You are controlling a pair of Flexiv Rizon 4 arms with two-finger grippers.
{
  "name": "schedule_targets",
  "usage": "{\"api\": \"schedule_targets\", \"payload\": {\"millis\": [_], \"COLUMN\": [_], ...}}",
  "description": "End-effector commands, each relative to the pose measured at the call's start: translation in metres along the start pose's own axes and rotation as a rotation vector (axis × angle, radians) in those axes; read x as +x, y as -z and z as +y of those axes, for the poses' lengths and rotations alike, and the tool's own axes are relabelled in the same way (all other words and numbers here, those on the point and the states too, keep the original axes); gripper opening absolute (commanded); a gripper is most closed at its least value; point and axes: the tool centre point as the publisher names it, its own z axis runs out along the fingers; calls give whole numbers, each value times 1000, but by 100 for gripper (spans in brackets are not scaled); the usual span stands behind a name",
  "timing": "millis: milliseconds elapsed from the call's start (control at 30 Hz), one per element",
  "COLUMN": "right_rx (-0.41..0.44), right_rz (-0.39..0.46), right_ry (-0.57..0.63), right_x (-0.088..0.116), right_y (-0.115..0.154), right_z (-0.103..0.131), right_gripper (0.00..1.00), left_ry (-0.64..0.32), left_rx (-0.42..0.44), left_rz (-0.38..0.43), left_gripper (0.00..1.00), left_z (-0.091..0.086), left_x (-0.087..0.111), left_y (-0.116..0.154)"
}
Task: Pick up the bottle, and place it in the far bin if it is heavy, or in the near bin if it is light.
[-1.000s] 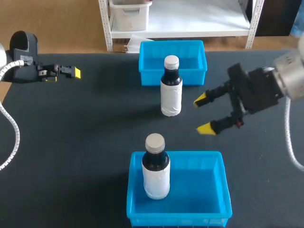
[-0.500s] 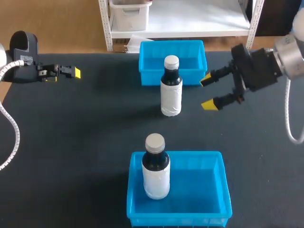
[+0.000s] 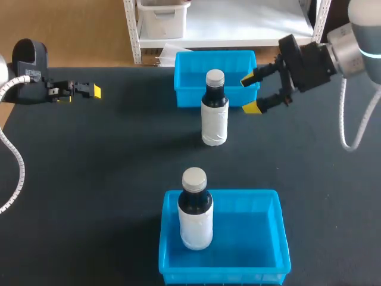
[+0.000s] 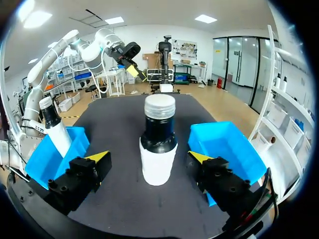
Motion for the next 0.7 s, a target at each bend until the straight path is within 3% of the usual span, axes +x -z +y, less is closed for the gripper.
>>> {"api": "schedule_targets", "payload": {"millis": [33, 233, 700], "right_rx": [-52, -71, -121], "right_rz": [-5, -16, -40], "right_ry": [11, 30, 49], "right_x": [-6, -17, -33], "right_y": [-11, -23, -47], "right_z": [-19, -26, -12], "right_gripper": [100, 100, 100], "left_ry": [0, 0, 0], "left_rx": [0, 0, 0], "left_rz": [0, 0, 0], "left_gripper": [100, 100, 100], "left_z": [0, 0, 0], "left_x": [0, 0, 0], "left_y": [0, 0, 0]}}
